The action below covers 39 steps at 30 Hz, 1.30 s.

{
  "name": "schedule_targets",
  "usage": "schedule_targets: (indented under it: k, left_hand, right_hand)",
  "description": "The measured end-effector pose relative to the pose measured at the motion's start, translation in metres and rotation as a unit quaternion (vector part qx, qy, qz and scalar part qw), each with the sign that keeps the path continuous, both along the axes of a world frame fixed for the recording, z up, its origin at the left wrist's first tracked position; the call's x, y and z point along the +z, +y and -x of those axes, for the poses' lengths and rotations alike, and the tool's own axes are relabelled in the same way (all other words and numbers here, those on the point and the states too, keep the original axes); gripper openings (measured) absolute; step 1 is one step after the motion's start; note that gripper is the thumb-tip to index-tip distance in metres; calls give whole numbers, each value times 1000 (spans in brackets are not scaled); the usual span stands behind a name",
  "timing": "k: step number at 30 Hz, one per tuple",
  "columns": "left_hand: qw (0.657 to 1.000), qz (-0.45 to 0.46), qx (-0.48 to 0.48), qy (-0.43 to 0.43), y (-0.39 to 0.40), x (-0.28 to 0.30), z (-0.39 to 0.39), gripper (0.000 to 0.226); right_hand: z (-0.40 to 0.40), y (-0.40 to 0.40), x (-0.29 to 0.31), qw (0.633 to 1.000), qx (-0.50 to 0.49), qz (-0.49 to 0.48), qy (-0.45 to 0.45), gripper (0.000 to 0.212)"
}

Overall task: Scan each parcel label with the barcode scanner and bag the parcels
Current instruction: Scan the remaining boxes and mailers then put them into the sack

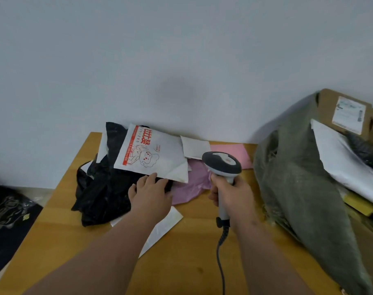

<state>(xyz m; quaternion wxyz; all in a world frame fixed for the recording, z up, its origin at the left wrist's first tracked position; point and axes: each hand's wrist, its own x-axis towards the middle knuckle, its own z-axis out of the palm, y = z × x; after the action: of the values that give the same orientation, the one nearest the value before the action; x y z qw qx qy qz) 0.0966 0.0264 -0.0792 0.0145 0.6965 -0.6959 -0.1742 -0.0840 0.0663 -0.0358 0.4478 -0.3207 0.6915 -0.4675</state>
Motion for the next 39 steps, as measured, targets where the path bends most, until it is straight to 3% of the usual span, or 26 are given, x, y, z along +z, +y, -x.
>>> schedule_targets:
  k: [11,20,25,32,36,39]
  left_hand:
    - [998,-3,40,-58,-67,-36,-11,63]
    - [993,25,-41,-106,-101,-51,-39,78]
    - [993,25,-60,-102,-114,-57,-57,78]
    - [991,60,-89,-83,-122,-64,-77,58]
    - [987,51,-126,-88,-127,-67,-82,78]
    - [986,70,-127,-86,-129,-69,-86,66]
  right_hand:
    - [-3,-77,-40,997,61,-51,-8,14]
    - [-36,-104,-60,994,58,-86,-18,15]
    - [-51,-109,-68,995,34,-89,-17,7]
    - [-66,-108,-71,996,2,-84,-28,9]
    - [-74,-105,-67,997,-11,-70,-37,11]
    - [-78,-101,-67,997,-18,-63,-40,10]
